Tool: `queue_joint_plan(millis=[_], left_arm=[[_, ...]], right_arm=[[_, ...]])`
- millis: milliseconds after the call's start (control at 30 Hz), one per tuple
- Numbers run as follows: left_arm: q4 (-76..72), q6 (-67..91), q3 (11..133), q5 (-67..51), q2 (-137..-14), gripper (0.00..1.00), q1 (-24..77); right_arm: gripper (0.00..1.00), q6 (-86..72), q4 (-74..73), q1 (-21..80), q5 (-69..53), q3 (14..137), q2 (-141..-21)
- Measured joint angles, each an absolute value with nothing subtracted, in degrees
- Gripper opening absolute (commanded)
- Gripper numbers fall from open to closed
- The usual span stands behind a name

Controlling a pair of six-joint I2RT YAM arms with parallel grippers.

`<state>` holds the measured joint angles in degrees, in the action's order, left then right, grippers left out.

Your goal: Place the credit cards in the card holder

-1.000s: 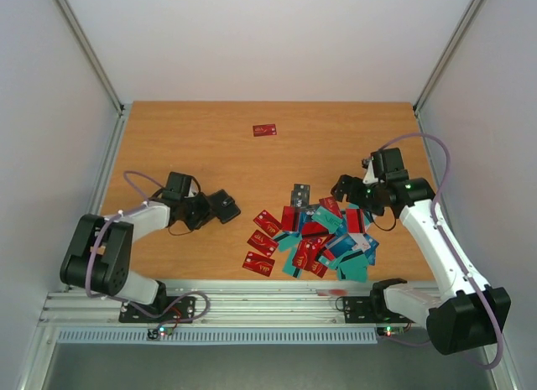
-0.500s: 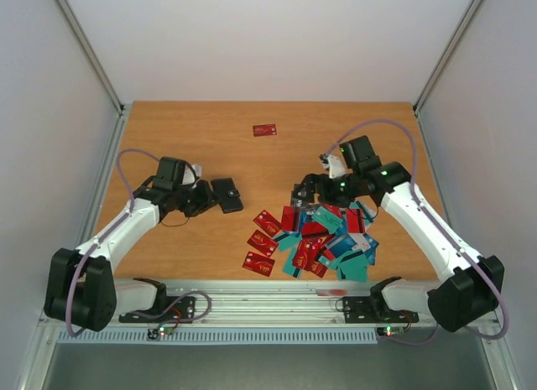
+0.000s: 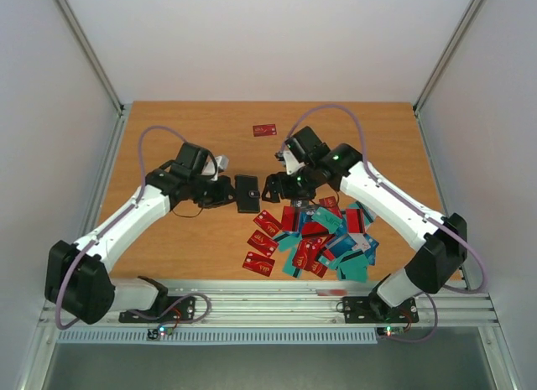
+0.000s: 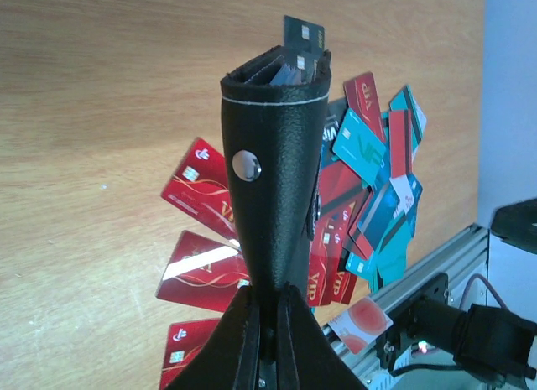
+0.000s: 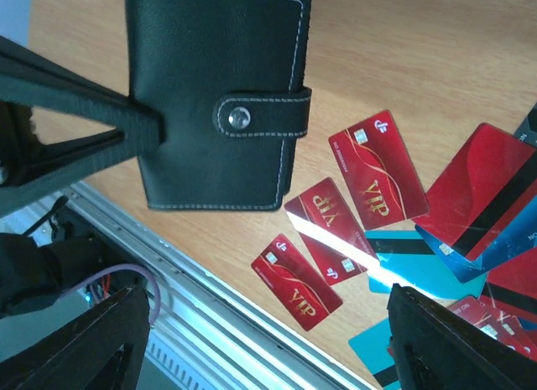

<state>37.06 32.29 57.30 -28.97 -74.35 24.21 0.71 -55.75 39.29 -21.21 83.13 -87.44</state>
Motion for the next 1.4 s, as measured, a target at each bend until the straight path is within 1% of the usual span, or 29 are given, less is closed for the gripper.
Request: queue_joint_plan(millis=[67,133,333,433,667,867,967,1133,1400], left_arm=[[37.8,32.0,58.5,-28.8,-75.0,0.0,25.5],[38.2,31.7,59.5,-28.6,-75.7,0.0,26.8],[39.6,31.2,61.9,-27.5,-77.2,0.0,30.6],[39.9,31.2,63.0,-27.0,-77.7,0.0,32.1],[40.2,31.4,65.3,-25.9,-79.4,0.0,34.5],[40.9,31.3,66.9,-25.0,-80.3,0.0,35.3],[41.0,31.3,67.1,-25.0,-80.4,0.0,35.4],[41.1,31.3,67.5,-25.0,-80.9,0.0,35.5],[41.1,31.2,67.7,-24.7,-81.8,0.0,35.7]], right_arm=[[0.67,-0.4,-56.2,39.8,-20.4,83.9,-88.8],[0.63,-1.5,-56.6,40.0,-20.0,84.4,-89.9],[0.58,-4.2,-56.9,40.0,-19.7,86.0,-93.3],[0.52,-4.8,-56.9,40.0,-19.7,86.3,-94.1],[0.48,-5.6,-57.0,40.1,-19.7,86.4,-95.9],[0.4,-5.6,-57.2,40.1,-18.6,86.4,-96.4],[0.33,-5.5,-57.7,40.1,-17.7,86.4,-96.7],[0.29,-4.9,-58.0,40.2,-16.0,86.4,-97.2],[0.17,-3.5,-58.7,40.6,-14.5,87.1,-98.4]])
